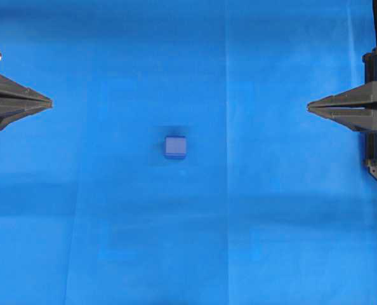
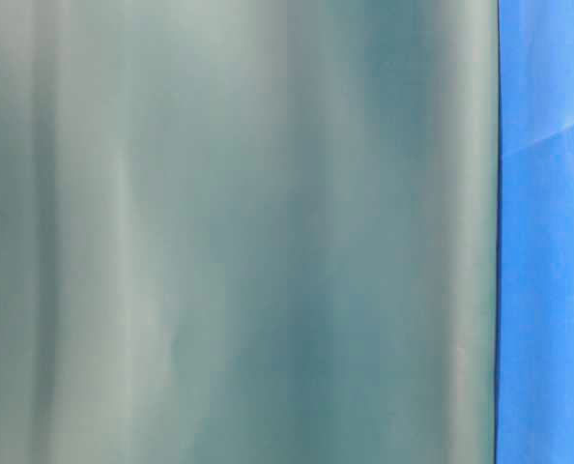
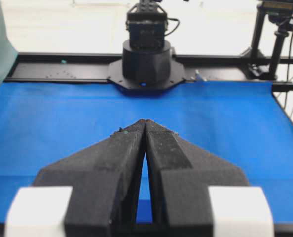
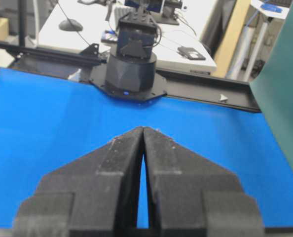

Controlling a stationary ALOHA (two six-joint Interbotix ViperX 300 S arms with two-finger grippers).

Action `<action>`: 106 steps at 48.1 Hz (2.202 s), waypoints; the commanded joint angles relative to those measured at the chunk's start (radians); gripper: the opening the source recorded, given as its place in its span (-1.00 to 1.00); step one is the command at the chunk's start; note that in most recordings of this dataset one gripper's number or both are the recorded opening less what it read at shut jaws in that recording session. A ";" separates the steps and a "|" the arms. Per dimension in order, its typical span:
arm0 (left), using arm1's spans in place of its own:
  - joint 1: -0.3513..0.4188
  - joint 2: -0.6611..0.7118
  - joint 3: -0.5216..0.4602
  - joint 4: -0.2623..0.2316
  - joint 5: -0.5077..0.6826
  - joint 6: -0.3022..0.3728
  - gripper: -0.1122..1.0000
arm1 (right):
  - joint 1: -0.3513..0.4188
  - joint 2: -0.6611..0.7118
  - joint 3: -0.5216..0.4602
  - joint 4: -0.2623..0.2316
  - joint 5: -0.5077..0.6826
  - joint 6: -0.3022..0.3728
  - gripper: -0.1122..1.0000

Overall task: Handover the blue block to the right arm after grasping it with the left arm, then place it in the designated position.
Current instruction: 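Open both grippers at their start positions, then move the left gripper over the blue cube and tilt it downward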

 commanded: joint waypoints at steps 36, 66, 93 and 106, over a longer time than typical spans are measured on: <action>0.000 0.002 -0.015 0.000 -0.017 -0.009 0.18 | -0.018 0.020 -0.058 0.014 0.141 0.009 0.23; 0.002 0.129 -0.040 0.000 -0.118 -0.009 0.86 | -0.040 0.021 -0.058 0.017 0.132 0.009 0.93; -0.002 0.649 -0.385 0.002 -0.215 0.000 0.86 | -0.041 0.023 -0.057 0.017 0.132 0.009 0.93; 0.003 0.816 -0.565 0.002 -0.155 0.009 0.86 | -0.040 0.023 -0.057 0.017 0.124 0.009 0.93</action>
